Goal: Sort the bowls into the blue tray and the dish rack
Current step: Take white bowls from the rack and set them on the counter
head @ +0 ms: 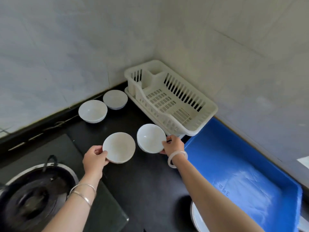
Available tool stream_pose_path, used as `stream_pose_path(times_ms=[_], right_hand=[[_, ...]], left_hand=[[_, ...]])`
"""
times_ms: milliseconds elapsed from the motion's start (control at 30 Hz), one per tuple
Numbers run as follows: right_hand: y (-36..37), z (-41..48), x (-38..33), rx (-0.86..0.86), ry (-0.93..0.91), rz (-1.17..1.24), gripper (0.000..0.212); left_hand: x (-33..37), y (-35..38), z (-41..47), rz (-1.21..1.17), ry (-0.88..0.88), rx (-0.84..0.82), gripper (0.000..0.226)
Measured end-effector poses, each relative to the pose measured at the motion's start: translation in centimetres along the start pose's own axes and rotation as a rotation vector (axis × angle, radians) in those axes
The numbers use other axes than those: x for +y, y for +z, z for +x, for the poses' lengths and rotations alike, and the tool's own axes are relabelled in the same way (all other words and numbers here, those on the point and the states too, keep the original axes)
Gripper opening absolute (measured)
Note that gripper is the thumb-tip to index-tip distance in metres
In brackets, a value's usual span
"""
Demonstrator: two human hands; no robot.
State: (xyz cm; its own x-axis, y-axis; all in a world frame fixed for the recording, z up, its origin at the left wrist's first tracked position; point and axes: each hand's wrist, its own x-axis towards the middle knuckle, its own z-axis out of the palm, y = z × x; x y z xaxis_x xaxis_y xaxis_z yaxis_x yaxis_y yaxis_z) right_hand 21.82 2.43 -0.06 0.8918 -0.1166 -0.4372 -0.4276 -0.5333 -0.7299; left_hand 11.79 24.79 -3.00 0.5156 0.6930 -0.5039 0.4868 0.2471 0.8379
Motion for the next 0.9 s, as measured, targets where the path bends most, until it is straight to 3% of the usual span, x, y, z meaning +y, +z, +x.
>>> stream_pose_path(times_ms=[200, 500, 700, 800, 900], right_hand=[[4.6, 3.8, -2.6, -0.038, 0.013, -0.047, 0.006], [8.0, 6.8, -3.6, -0.028, 0.038, -0.078, 0.013], [9.0, 7.5, -3.7, -0.005, 0.077, 0.029, 0.013], [9.2, 7.0, -3.6, -0.049, 0.140, 0.172, 0.022], [9.5, 6.2, -2.9, -0.098, 0.204, 0.334, 0.046]], left_hand=[[0.8, 0.2, 3.2, -0.164, -0.084, 0.043, 0.021], [0.9, 0.0, 6.1, -0.218, -0.138, 0.068, 0.023], [0.6, 0.3, 6.2, -0.268, -0.156, 0.063, 0.024], [0.4, 0.4, 5.8, -0.330, -0.213, 0.033, 0.030], [0.4, 0.7, 5.4, -0.391, -0.278, 0.016, 0.034]])
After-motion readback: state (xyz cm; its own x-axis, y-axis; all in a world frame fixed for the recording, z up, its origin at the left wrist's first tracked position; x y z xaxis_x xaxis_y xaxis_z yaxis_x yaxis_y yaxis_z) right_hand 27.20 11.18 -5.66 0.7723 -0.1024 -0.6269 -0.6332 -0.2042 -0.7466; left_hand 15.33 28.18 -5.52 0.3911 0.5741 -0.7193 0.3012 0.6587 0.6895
